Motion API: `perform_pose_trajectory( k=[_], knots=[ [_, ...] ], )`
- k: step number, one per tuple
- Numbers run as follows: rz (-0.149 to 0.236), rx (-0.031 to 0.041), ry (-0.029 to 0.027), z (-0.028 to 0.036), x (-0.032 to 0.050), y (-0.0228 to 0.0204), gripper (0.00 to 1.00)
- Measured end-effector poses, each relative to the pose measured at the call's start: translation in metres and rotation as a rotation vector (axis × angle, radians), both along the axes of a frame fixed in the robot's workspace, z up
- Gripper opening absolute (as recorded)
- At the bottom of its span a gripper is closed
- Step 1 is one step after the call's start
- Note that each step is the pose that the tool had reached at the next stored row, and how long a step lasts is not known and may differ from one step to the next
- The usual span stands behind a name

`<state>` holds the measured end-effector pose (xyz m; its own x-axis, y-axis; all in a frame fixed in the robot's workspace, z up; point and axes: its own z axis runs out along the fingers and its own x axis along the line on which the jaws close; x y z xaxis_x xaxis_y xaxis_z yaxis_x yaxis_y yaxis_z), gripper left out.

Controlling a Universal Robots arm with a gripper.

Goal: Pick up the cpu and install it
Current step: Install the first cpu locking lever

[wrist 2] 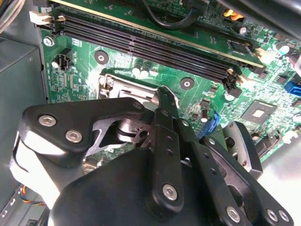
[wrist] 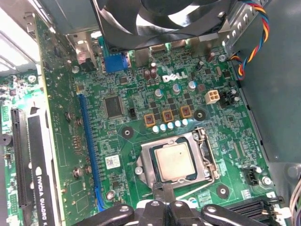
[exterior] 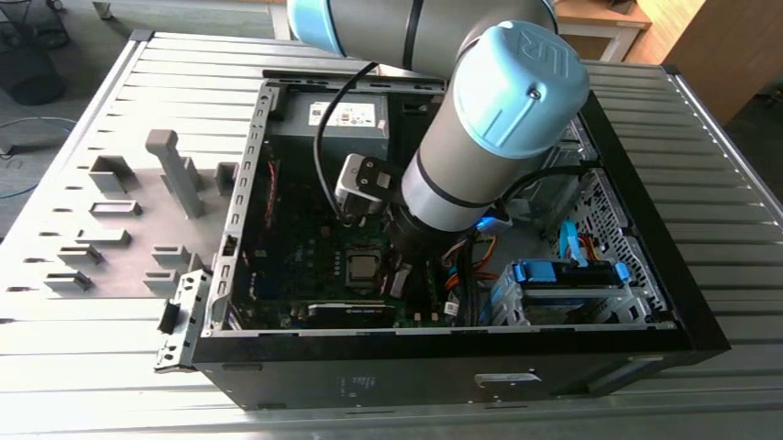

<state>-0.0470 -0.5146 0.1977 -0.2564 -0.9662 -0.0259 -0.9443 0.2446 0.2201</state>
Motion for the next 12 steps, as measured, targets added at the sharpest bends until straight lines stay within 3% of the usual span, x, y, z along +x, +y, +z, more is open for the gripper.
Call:
perform_pose_trajectory(
  k=[12],
  knots=[
    [-0.014, -0.004, 0.0, -0.0007, 0.0017, 0.0, 0.11]
  ],
)
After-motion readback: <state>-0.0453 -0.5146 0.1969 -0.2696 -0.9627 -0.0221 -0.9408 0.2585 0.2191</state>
